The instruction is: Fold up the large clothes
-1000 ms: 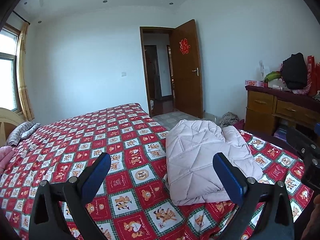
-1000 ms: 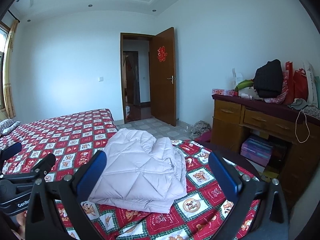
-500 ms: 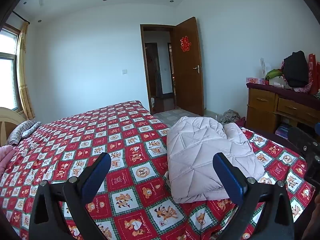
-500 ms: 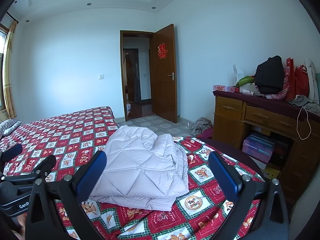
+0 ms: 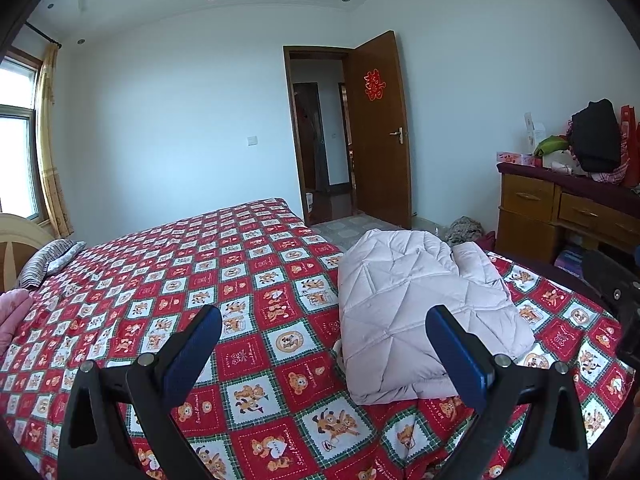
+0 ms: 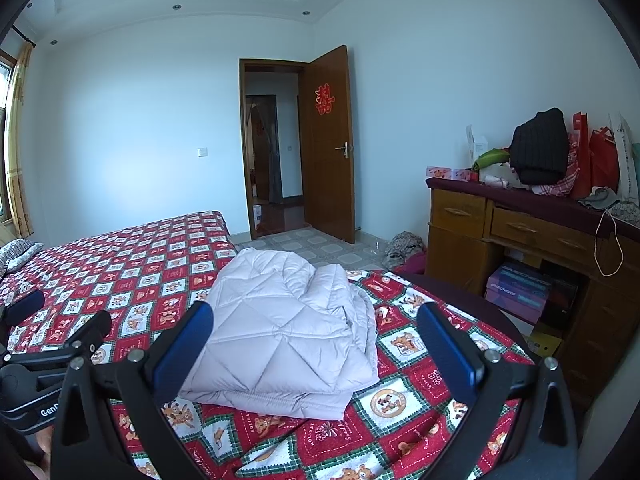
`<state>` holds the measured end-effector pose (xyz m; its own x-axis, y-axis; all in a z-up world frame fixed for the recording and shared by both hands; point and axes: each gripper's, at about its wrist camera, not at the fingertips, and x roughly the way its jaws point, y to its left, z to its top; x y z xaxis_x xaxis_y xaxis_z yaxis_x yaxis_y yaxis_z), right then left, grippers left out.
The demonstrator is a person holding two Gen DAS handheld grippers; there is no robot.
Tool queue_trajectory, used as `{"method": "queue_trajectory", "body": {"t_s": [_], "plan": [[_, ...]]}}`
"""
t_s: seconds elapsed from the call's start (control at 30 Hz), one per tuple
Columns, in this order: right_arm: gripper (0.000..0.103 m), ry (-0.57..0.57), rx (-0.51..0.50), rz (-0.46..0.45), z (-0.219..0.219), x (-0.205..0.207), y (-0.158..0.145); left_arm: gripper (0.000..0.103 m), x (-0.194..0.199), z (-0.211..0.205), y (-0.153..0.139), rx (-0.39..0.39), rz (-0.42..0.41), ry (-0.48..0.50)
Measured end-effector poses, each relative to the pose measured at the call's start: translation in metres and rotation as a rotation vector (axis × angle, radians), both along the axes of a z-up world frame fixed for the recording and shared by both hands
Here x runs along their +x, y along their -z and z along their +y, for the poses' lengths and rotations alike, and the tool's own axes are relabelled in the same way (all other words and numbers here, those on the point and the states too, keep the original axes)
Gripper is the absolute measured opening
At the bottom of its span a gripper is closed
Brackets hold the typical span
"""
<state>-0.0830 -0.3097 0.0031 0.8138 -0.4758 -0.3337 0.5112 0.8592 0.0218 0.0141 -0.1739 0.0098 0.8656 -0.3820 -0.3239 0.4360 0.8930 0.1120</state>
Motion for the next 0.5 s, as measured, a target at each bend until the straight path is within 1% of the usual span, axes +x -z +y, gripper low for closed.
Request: {"method": "queue_trajectory", "body": {"t_s": [0.5], "plan": [[0.103, 0.006, 0.005, 0.010, 0.0036, 0.0004, 0.0017, 0.102, 0.0037, -0.0019, 0.0020, 0.018, -0.006, -0.027]]}}
